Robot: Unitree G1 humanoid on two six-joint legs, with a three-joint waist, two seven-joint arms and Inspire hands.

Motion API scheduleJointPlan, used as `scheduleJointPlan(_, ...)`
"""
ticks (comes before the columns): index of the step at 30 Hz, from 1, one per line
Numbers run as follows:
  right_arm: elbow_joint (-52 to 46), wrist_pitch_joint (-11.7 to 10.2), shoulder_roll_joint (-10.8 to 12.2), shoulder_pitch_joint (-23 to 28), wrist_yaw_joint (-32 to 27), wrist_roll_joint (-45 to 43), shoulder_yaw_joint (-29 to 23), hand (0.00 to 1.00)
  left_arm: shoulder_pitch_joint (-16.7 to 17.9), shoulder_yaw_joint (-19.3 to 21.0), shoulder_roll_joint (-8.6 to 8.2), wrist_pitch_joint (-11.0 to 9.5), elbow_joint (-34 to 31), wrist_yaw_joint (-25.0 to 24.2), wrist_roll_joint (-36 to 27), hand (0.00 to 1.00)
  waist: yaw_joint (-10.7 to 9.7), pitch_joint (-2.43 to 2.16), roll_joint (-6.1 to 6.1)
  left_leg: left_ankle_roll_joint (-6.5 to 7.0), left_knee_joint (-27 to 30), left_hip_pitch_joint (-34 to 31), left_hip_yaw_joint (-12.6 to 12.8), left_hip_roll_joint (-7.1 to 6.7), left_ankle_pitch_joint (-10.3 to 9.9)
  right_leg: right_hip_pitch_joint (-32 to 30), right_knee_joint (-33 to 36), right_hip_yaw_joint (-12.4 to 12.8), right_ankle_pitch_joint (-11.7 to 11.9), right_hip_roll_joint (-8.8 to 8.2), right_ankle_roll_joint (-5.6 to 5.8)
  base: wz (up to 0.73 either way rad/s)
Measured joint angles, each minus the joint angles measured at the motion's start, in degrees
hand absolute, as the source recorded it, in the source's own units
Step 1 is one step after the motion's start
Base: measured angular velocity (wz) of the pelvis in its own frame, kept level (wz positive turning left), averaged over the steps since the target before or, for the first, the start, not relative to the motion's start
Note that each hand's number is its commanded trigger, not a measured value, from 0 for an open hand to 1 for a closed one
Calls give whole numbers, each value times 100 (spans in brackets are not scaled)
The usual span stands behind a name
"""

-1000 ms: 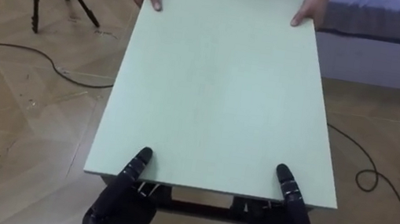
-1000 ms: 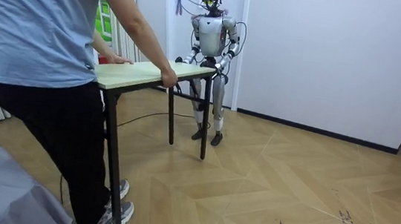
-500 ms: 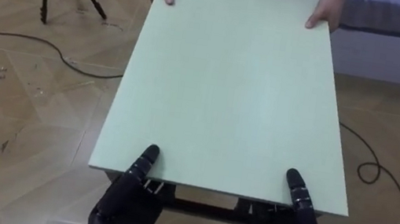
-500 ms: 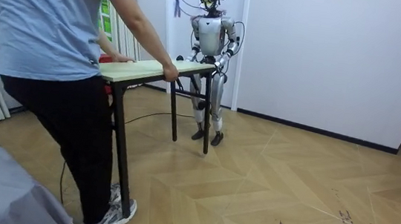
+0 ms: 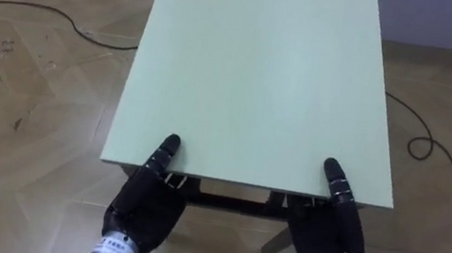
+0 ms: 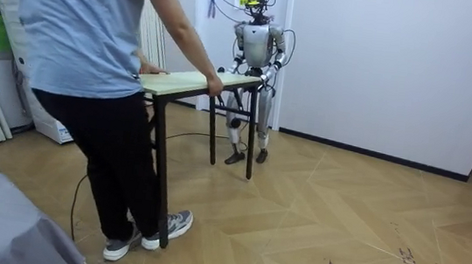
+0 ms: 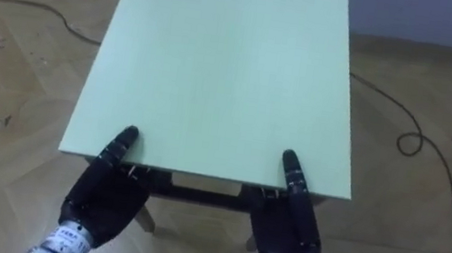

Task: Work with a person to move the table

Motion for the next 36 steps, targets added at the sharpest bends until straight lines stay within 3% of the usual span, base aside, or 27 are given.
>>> scheduleJointPlan(4, -16, 271, -21, 148, 34, -136, -178, 100, 212, -5, -58, 61, 1, -1, 1, 100, -123, -31, 60, 182, 36, -89, -41, -130, 98, 192, -404, 270, 222, -14, 169, 20)
scheduleJointPlan(8, -131, 370, -18, 544, 76, -89, -250, 100, 409, -67, -68, 192, 1, 0, 59, 100, -200, -85, 139, 361, -21, -114, -97, -253, 271, 192, -340, 824, 459, -108, 544, 34)
scheduleJointPlan(10, -234, 363, -31, 742, 102, -40, -251, 100, 447, -108, -46, 266, 2, 2, 55, 100, -287, -85, 137, 422, -51, -111, 118, -290, 351, 142, 202, 876, 235, -374, 732, 58)
scheduleJointPlan(12, -485, 342, -88, 1054, 100, -1, -237, 100, 455, -134, -34, 358, 1, 5, 113, 100, -320, -105, 96, 459, -254, -75, 649, -312, 507, 177, 1491, 961, -329, -816, 836, 58)
scheduleJointPlan(14, -505, 335, -132, 1049, 78, -12, -196, 100, 490, -110, -18, 361, -24, -5, 117, 100, -233, -157, -2, 457, -453, -79, 927, -361, 664, 447, 2085, 1172, -540, -1014, 884, -15)
scheduleJointPlan(15, -545, 319, -213, 1023, 52, -4, -129, 100, 526, -89, -26, 361, -69, -10, 117, 100, -115, -149, -57, 433, -477, -115, 1008, -374, 705, 758, 2133, 1214, -576, -1141, 913, -41)
scheduleJointPlan(17, -598, 202, -252, 996, 17, 26, 9, 100, 590, -54, -17, 360, -167, -13, 78, 100, -133, -126, -154, 398, -394, -213, 1018, -380, 731, 1092, 2080, 1188, -580, -1229, 938, -14)
scheduleJointPlan(18, -600, 146, -277, 992, 4, 36, 68, 100, 594, -50, -7, 359, -174, -21, 61, 100, -164, -79, -225, 362, -333, -285, 940, -356, 749, 1088, 1964, 1134, -601, -1126, 979, 13)
scheduleJointPlan(20, -610, 135, -271, 983, 4, 68, 87, 100, 607, -54, 18, 353, -243, -21, 45, 100, -174, -97, -219, 315, -363, -423, 847, -321, 817, 1064, 1800, 1197, -584, -948, 1011, 8)
scheduleJointPlan(22, -640, 114, -274, 976, 20, 245, 132, 100, 593, -50, 84, 339, -397, -22, 82, 100, -206, -98, -389, 360, -525, -602, 854, -297, 1025, 983, 1650, 1193, -638, -962, 1121, 13)
scheduleJointPlan(25, -643, 89, -283, 972, 22, 326, 128, 100, 508, -55, 85, 338, -415, -22, 255, 100, -180, -98, -469, 420, -493, -779, 915, -301, 1103, 989, 1468, 1177, -797, -976, 1229, 9)
scheduleJointPlan(27, -656, 86, -253, 953, 21, 406, 215, 100, 439, 28, 144, 329, -448, -23, 314, 100, -142, -93, -631, 473, -409, -920, 1253, -312, 1133, 1088, 1629, 1176, -1072, -1054, 1175, 0)
scheduleJointPlan(28, -661, 78, -251, 937, 21, 422, 252, 100, 420, 68, 151, 329, -471, -25, 347, 100, -121, -99, -684, 474, -349, -1002, 1307, -313, 1133, 1159, 1631, 1173, -1156, -1046, 1179, -8)
scheduleJointPlan(30, -679, 62, -279, 747, 24, 472, 327, 100, 289, 199, 152, 330, -549, -29, 407, 100, -54, -85, -771, 467, 88, -1475, 1323, -218, 1141, 1428, 811, 1174, -1673, -908, 1186, -17)
scheduleJointPlan(31, -679, 29, -284, 706, 24, 484, 340, 100, 231, 203, 156, 339, -549, -29, 407, 100, -12, -82, -769, 454, 185, -1600, 1329, -158, 1149, 1448, 564, 1164, -1757, -828, 1177, -29)
scheduleJointPlan(33, -632, 10, -275, 516, 25, 495, 376, 100, 135, 295, 159, 337, -551, -77, 408, 100, 75, -59, -748, 346, 568, -2048, 1317, 225, 1240, 1613, -379, 1131, -1795, -397, 1059, -35)
scheduleJointPlan(34, -621, 25, -274, 502, 25, 499, 371, 100, 137, 303, 160, 337, -550, -97, 412, 100, 91, -59, -736, 340, 550, -2092, 1303, 290, 1243, 1616, -509, 1117, -1775, -294, 964, -13)
scheduleJointPlan(36, -588, 47, -252, 593, 88, 499, 345, 100, 164, 284, 162, 355, -549, -118, 466, 100, 79, -45, -720, 283, 264, -2071, 1238, 375, 1472, 1577, -672, 1029, -1603, -117, 818, 5)
